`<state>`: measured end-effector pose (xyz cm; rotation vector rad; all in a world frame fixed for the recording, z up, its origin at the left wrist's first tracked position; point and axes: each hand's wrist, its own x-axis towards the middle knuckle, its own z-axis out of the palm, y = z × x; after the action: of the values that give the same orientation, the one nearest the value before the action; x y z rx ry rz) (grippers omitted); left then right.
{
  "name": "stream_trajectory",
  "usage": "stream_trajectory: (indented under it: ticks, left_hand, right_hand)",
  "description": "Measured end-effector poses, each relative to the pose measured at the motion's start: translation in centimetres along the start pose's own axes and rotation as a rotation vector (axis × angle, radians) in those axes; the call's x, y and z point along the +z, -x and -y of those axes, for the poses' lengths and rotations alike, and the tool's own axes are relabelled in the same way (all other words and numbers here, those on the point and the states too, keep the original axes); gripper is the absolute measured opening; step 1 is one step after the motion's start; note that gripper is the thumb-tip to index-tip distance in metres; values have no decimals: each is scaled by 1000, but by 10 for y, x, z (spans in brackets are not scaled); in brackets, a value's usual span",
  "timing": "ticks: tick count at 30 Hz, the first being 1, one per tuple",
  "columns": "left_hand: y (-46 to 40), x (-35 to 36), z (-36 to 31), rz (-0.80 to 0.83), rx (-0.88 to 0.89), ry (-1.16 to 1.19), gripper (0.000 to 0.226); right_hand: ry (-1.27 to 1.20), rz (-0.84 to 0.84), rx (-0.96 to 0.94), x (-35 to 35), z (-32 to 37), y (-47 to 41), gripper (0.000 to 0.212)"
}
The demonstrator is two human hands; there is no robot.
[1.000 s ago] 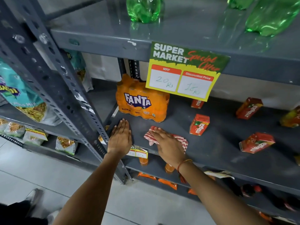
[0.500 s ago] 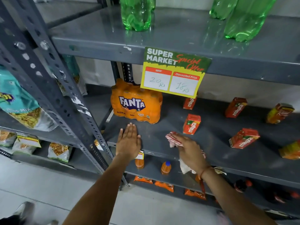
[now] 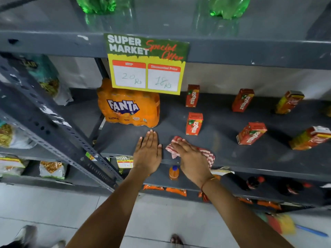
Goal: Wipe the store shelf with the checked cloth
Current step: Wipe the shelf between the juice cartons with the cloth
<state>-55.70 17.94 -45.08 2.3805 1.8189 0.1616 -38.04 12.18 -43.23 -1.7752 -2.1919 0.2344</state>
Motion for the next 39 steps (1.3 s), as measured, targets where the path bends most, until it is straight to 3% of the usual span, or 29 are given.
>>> stream_trajectory:
  ticks: [10, 15, 18, 21, 25, 31, 39]
  left_hand:
    - [16, 6, -49, 24, 55, 34, 58]
    - [22, 9, -63, 53, 92, 30, 58]
    - [22, 10, -66, 41, 109, 34, 58]
    - [21, 14, -63, 31, 138, -3, 61]
    - [20, 18, -65, -31, 136, 5, 73]
    - [20, 18, -71, 15, 112, 38, 73]
    - [26, 14, -93, 93, 187, 40, 56]
  right_hand:
    - [115, 5, 231, -19, -39, 32, 70]
    - [5, 61, 393, -49, -49, 34, 63]
    - [-41, -27, 238, -42, -31, 32, 76]
    - [1, 28, 69, -20, -15, 33, 82]
    - [2, 12, 97, -22, -23, 23, 72]
    - [32, 71, 231, -39, -58, 29, 64]
    - [19, 113, 383, -70, -90, 57, 60]
